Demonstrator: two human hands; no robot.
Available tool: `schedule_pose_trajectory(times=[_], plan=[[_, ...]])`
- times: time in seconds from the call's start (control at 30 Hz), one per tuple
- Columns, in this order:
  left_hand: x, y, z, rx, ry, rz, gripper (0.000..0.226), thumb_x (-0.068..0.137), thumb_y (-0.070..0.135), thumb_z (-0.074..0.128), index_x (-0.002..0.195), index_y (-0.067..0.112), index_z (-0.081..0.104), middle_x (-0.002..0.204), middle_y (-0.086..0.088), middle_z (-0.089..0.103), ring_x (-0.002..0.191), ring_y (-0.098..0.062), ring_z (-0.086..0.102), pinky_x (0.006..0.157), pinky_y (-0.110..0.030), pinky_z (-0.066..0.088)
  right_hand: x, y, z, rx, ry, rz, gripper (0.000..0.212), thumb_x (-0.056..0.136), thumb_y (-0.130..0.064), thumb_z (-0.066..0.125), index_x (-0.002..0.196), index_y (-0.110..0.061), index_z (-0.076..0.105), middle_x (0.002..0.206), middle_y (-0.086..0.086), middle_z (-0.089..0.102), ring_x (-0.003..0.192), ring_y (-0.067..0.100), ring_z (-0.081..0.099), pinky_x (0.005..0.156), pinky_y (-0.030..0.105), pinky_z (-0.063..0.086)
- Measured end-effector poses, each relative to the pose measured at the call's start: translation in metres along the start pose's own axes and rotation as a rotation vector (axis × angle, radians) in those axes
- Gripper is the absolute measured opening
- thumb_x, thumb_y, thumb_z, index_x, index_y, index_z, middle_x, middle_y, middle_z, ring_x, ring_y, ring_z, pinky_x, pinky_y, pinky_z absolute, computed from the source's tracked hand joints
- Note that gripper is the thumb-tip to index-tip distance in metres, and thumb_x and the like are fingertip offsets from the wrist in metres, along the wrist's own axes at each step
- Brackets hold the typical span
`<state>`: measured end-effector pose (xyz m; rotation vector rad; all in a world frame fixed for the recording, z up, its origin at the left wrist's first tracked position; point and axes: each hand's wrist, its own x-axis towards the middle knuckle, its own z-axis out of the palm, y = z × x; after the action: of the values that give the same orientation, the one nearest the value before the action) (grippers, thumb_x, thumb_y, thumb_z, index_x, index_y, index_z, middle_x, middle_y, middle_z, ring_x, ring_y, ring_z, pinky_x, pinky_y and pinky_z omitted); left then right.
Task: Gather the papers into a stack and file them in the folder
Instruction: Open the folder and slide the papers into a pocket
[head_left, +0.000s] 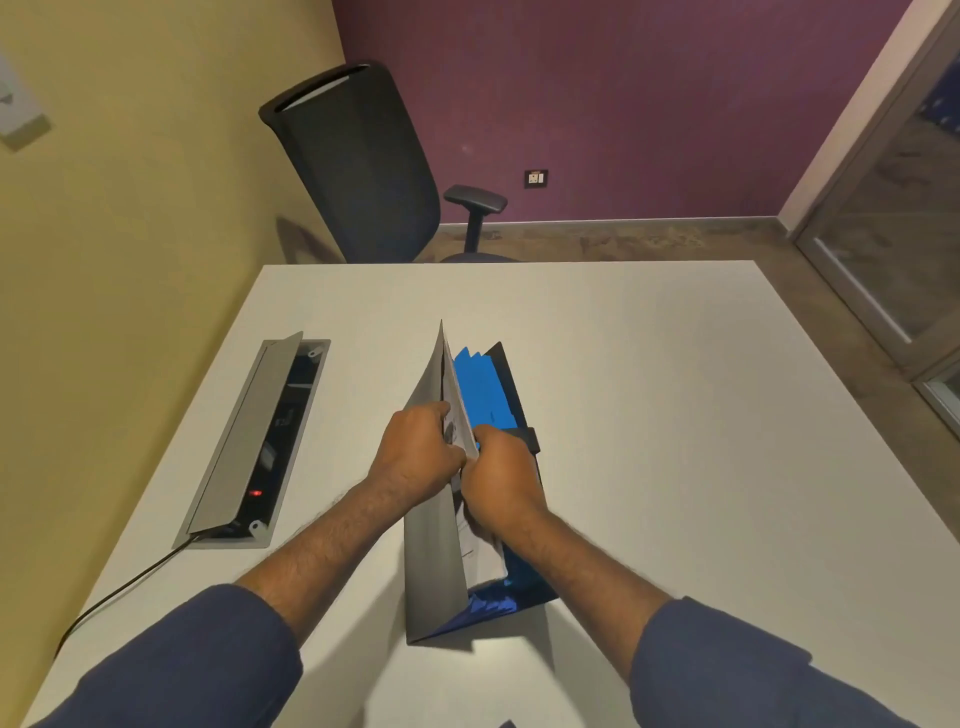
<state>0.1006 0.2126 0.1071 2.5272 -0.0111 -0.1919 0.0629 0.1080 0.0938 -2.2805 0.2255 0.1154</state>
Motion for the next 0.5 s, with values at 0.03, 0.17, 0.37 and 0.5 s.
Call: schedule_pose_trajectory(times=[0.03, 0.17, 0.37, 0.5], plan=[[0.000, 0.000, 0.001, -0.004, -0.001, 0.004, 0.049, 0.077, 0.008, 0.073, 0.124, 0.009, 0.062, 0.116, -0.011, 0.070, 0.065, -0.012, 0.064, 0.051, -0.015, 0.049, 0.000, 0.002, 0.003, -0.017, -0.014, -0.015, 0.014, 0.093, -0.005, 0.054, 0.106, -0.008, 0.058, 0.089, 0.002, 0.060, 0.078, 0.017, 0.058, 0.072, 0.031, 0.055], [0.000, 0.001, 0.003, -0.011, -0.005, 0.012, 0.056, 0.079, 0.010, 0.073, 0.133, 0.011, 0.057, 0.123, -0.008, 0.068, 0.068, -0.007, 0.061, 0.056, -0.010, 0.045, -0.001, 0.012, 0.015, -0.118, -0.095, -0.013, 0.011, 0.094, -0.009, 0.055, 0.104, -0.011, 0.054, 0.095, 0.007, 0.063, 0.084, 0.019, 0.061, 0.076, 0.038, 0.058], [-0.004, 0.001, 0.008, 0.004, 0.001, 0.022, 0.052, 0.083, 0.014, 0.074, 0.132, 0.012, 0.057, 0.122, -0.005, 0.067, 0.097, -0.019, 0.066, 0.068, -0.015, 0.043, 0.004, 0.027, 0.022, -0.113, -0.110, 0.061, 0.025, 0.093, -0.016, 0.060, 0.117, -0.011, 0.053, 0.104, 0.008, 0.065, 0.082, 0.016, 0.058, 0.075, 0.029, 0.053], [-0.003, -0.003, 0.013, -0.012, -0.002, 0.037, 0.042, 0.083, 0.016, 0.076, 0.122, 0.013, 0.061, 0.113, -0.001, 0.069, 0.080, -0.009, 0.056, 0.056, -0.002, 0.038, 0.000, 0.044, 0.014, -0.127, 0.135, -0.070, 0.027, 0.092, -0.039, 0.058, 0.110, -0.019, 0.056, 0.101, 0.001, 0.065, 0.090, 0.019, 0.062, 0.077, 0.039, 0.058]])
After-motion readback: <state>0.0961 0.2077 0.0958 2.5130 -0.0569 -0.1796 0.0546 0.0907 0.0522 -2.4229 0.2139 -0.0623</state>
